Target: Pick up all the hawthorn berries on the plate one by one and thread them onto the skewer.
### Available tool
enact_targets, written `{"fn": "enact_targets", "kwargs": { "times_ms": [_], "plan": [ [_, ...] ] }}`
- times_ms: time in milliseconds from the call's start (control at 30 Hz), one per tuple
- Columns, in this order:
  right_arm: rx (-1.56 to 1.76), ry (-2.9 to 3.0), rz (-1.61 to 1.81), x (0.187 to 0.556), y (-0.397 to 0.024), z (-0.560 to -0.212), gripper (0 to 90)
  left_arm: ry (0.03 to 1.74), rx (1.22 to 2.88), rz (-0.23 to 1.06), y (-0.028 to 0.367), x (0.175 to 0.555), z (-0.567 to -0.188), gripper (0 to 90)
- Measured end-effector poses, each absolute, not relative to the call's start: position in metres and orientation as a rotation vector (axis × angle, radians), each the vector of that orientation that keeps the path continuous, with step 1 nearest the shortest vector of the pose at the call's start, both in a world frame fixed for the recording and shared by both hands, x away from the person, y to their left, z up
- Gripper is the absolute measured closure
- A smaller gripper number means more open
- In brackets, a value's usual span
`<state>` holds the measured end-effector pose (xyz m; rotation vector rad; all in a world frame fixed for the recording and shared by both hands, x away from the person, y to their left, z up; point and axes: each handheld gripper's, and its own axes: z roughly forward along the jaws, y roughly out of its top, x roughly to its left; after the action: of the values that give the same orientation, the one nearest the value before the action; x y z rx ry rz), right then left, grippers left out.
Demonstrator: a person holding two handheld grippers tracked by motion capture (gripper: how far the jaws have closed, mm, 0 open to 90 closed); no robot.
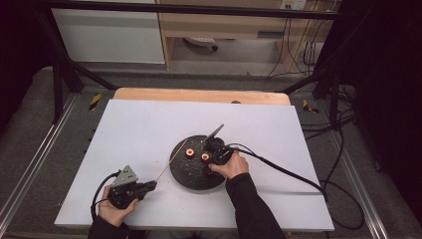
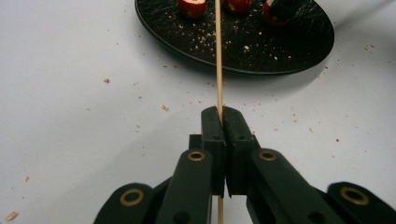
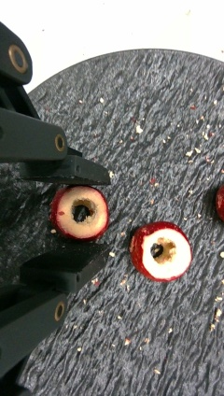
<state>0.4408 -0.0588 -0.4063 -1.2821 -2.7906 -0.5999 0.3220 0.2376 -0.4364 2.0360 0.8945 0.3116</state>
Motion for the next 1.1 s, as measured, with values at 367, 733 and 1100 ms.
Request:
{"fn": "enact_targets", "kwargs": {
  "times_ms": [367, 733, 1100],
  "plan": [
    [-1.324, -2.761, -0.787, 0.433, -0.069, -0.385, 61.4, 0.890, 2.031, 0.318, 0.237, 0.321, -0.436, 88.2],
    [-1.359, -2.743, -0.914, 0.427, -0.080, -0.377, 61.6, 0.891, 2.025, 0.324, 0.238, 0.320, -0.435, 88.2],
    [-1.420, -2.646, -1.185, 0.420, -0.102, -0.379, 61.8, 0.893, 2.019, 0.325, 0.237, 0.320, -0.435, 88.2]
  ]
}}
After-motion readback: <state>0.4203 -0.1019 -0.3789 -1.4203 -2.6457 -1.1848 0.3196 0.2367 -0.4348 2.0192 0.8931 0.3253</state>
